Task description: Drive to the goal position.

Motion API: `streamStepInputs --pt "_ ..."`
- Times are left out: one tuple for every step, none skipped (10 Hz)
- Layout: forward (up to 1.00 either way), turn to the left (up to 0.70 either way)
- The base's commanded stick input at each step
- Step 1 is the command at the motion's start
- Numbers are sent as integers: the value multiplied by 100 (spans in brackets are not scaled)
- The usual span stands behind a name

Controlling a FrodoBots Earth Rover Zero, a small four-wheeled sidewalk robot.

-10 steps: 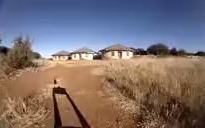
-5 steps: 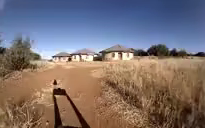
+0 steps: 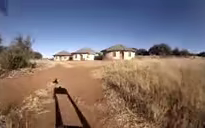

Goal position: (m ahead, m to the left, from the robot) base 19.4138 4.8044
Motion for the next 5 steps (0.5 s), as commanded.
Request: streamStepInputs --pt "50 0" --pt "50 0" --pt "50 0" --pt "50 0" --pt "50 0"
